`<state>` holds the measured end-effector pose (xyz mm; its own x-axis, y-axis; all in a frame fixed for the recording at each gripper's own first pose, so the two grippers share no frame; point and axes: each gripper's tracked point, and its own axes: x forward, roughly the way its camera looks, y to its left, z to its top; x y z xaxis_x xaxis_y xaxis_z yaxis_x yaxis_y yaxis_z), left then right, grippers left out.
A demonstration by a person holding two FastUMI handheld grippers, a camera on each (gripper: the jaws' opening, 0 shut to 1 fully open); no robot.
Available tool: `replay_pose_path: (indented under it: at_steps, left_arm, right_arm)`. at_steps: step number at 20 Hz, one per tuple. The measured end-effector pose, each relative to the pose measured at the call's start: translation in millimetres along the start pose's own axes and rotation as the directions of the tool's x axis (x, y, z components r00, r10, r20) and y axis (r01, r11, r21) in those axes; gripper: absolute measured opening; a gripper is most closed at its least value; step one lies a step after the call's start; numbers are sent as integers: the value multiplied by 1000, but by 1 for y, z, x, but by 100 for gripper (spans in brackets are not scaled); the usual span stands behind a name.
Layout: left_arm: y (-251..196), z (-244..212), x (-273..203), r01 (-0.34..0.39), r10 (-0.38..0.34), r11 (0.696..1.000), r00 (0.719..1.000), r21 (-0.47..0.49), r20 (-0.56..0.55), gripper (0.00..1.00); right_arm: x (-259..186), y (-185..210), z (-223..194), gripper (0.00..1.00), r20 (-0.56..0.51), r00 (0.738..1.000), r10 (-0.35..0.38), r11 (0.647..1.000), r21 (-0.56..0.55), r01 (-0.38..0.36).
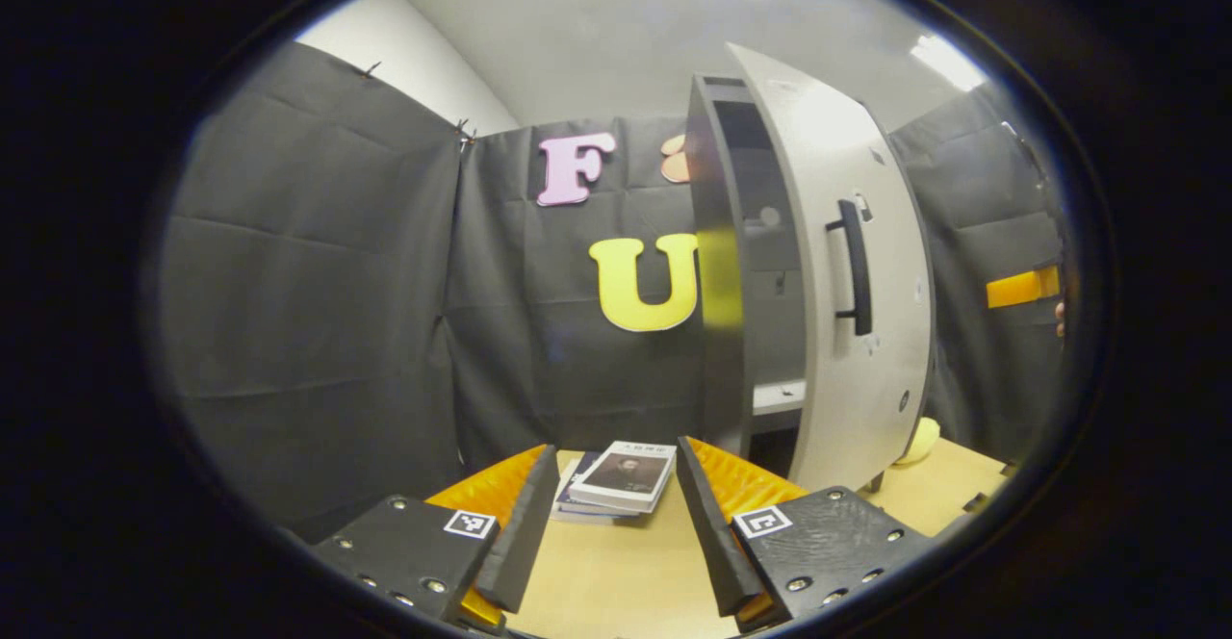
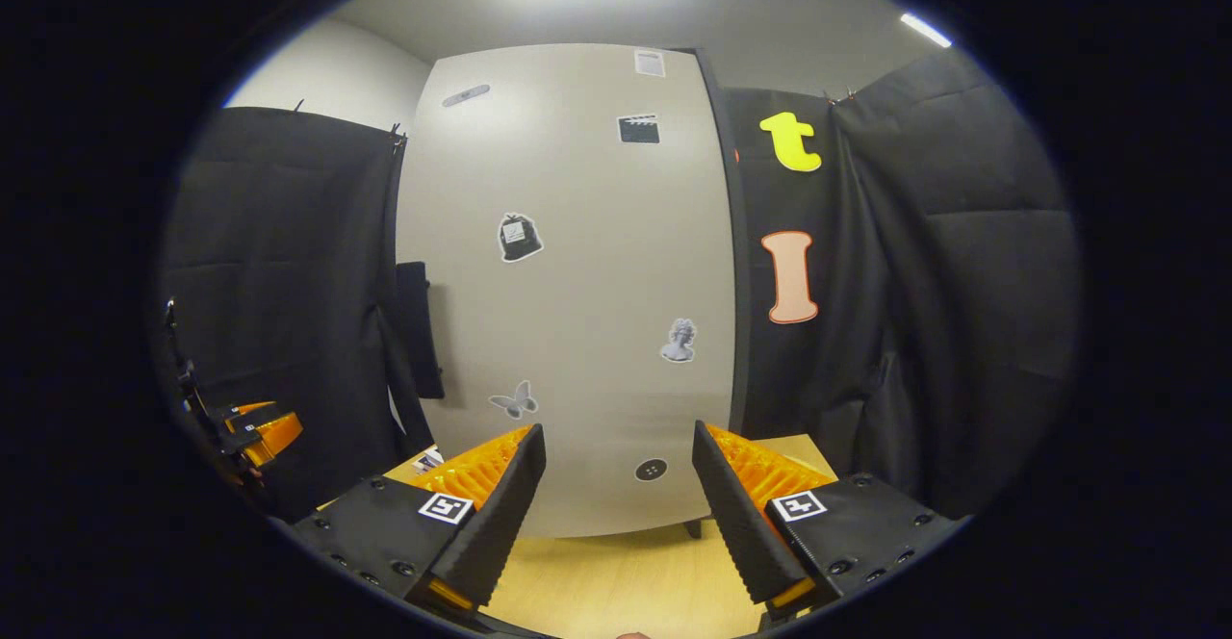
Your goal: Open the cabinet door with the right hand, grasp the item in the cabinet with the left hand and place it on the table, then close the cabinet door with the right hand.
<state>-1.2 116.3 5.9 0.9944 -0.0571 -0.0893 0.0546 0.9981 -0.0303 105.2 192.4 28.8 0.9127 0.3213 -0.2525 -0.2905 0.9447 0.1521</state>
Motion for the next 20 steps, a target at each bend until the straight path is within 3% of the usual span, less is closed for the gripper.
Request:
replay_pose_path:
  at_steps: [13, 14, 15, 20]
  left_arm:
    - [-136, 40, -13, 60, -61, 998, 997, 20, 42, 74]
    - [-140, 41, -15, 63, -64, 998, 997, 17, 42, 74]
    - [-144, 43, -15, 65, -65, 998, 997, 14, 45, 74]
    - [-151, 51, -19, 63, -63, 998, 997, 9, 47, 74]
  right_arm:
    - [-41, -132, 9, 97, 58, 995, -85, 996, 10, 85]
    - [-42, -135, 7, 92, 62, 994, -92, 996, 11, 92]
    - [-43, -139, 6, 97, 62, 993, -98, 995, 10, 98]
    - [-43, -146, -1, 98, 61, 991, -117, 993, -5, 117]
